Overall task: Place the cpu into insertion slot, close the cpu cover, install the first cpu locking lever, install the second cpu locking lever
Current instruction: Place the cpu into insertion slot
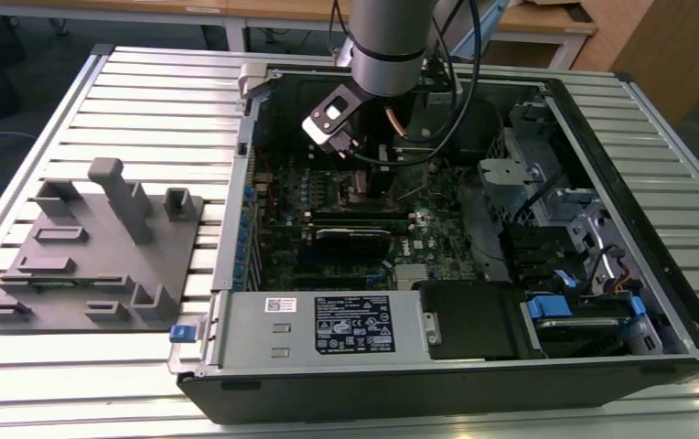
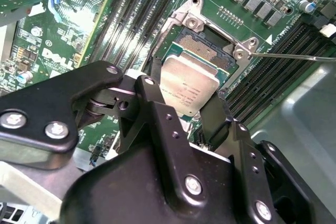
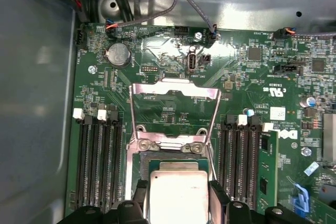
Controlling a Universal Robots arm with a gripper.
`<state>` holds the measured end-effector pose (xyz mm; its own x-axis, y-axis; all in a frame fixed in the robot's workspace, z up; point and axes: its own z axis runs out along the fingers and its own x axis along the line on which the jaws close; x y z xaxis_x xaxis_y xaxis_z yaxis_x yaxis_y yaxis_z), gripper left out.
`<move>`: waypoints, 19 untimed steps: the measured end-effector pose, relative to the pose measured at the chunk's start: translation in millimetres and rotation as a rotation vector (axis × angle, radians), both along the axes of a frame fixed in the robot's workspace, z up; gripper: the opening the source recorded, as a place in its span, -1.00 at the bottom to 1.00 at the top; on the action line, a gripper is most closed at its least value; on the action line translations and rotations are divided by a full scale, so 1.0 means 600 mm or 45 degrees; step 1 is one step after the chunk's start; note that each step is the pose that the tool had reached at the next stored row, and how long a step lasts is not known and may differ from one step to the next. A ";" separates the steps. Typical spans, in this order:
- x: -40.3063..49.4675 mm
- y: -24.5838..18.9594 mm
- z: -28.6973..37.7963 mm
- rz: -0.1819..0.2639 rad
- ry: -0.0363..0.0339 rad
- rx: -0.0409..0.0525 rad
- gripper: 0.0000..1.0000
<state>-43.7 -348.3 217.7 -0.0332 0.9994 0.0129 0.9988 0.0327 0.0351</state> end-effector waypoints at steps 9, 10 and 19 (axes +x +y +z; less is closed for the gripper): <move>0.000 0.0000 -0.001 0.001 -0.0029 0.002 0.08; 0.000 0.0000 -0.001 0.002 -0.0030 0.003 0.08; 0.000 0.0053 0.005 0.002 -0.0029 0.002 0.08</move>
<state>-43.8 -345.1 220.9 -0.0346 0.9993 0.0147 0.9987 0.0341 0.0375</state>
